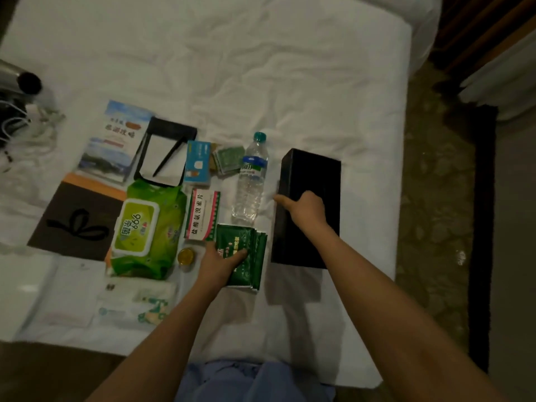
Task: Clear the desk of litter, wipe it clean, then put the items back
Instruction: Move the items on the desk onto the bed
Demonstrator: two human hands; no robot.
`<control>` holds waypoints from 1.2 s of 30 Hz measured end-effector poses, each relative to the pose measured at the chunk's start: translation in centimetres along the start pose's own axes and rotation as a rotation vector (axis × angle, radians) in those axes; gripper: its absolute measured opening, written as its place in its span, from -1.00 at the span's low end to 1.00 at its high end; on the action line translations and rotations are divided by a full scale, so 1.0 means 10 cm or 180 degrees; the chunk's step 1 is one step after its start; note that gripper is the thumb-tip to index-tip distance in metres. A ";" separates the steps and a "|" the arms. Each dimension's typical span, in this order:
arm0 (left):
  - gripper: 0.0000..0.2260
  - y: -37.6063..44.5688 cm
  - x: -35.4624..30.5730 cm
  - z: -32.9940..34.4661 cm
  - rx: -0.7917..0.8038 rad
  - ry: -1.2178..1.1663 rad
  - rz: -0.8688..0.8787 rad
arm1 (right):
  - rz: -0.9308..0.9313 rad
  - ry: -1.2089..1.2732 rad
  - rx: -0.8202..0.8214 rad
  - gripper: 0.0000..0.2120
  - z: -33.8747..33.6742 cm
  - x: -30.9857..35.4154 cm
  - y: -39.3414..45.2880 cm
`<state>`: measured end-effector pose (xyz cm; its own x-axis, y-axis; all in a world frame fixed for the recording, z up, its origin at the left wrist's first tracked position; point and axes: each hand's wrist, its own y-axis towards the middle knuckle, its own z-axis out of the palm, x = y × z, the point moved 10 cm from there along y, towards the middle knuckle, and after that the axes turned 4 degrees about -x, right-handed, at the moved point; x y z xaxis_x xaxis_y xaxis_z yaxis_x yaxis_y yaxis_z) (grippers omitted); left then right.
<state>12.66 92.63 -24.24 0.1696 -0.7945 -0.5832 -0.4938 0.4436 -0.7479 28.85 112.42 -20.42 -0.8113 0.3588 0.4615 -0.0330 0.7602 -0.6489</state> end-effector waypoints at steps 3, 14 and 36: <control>-0.50 0.08 0.08 0.05 -0.0052 0.0021 -0.0059 | -0.0075 -0.0048 -0.0044 -0.46 0.09 0.11 0.23; -0.46 0.38 0.23 0.06 -0.0264 0.0342 -0.0227 | -0.0369 -0.0544 0.0508 -0.64 0.45 0.27 0.57; -0.70 -0.77 -1.00 -0.16 -0.0307 0.2743 0.1310 | -0.1519 -0.1830 0.0160 -0.63 -0.14 0.22 -1.22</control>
<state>13.43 96.53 -12.14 -0.6994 -0.6330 -0.3319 -0.4492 0.7505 -0.4846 28.33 104.70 -10.66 -0.8789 -0.3538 0.3199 -0.4731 0.7318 -0.4905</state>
